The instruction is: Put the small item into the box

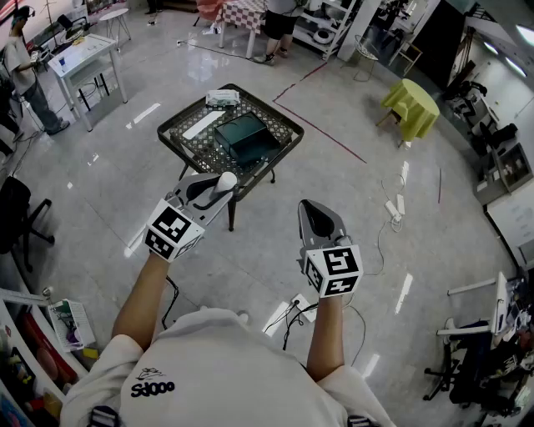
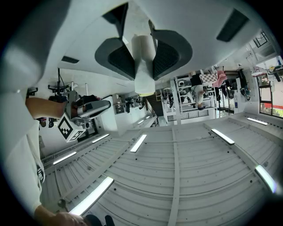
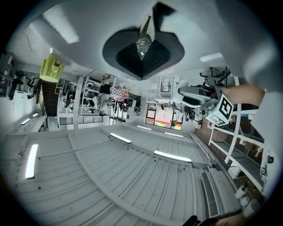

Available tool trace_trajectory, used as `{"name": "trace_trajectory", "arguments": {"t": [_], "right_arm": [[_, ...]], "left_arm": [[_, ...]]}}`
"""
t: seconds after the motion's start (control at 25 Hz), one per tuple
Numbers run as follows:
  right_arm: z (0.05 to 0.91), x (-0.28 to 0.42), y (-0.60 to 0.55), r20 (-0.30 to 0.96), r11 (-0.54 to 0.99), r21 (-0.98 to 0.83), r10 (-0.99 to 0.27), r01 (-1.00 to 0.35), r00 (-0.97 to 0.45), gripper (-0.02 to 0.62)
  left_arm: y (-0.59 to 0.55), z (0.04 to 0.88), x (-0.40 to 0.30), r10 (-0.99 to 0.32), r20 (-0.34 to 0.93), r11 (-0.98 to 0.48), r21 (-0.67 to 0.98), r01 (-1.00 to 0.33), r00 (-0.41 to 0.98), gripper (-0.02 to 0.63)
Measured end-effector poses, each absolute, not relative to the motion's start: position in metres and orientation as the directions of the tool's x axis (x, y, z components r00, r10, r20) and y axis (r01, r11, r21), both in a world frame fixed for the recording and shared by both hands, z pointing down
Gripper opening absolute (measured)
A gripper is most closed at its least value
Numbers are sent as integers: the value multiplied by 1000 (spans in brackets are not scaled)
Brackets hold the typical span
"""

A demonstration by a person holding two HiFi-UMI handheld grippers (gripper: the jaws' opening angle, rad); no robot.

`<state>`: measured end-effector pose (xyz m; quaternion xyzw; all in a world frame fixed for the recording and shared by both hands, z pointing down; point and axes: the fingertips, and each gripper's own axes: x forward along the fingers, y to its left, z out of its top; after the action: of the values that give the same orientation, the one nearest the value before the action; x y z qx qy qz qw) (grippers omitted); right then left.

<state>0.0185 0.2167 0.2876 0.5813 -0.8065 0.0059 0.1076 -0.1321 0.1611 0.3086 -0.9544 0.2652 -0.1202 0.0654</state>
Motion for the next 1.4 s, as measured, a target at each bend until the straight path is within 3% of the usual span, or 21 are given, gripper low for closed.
{"name": "trace_trajectory", "arguments": {"t": [0.44,1.4], "right_arm": [[277,26,221,90,355,59,-933,-933,-350,11],[307,68,214,112,438,-1,-893,-899,-436,9]], "left_arm": [[165,314,-124,-537,201,-842,-183,-507,819,127],[167,337,-81,-573,231,-820,-161,-550,786,127]]}}
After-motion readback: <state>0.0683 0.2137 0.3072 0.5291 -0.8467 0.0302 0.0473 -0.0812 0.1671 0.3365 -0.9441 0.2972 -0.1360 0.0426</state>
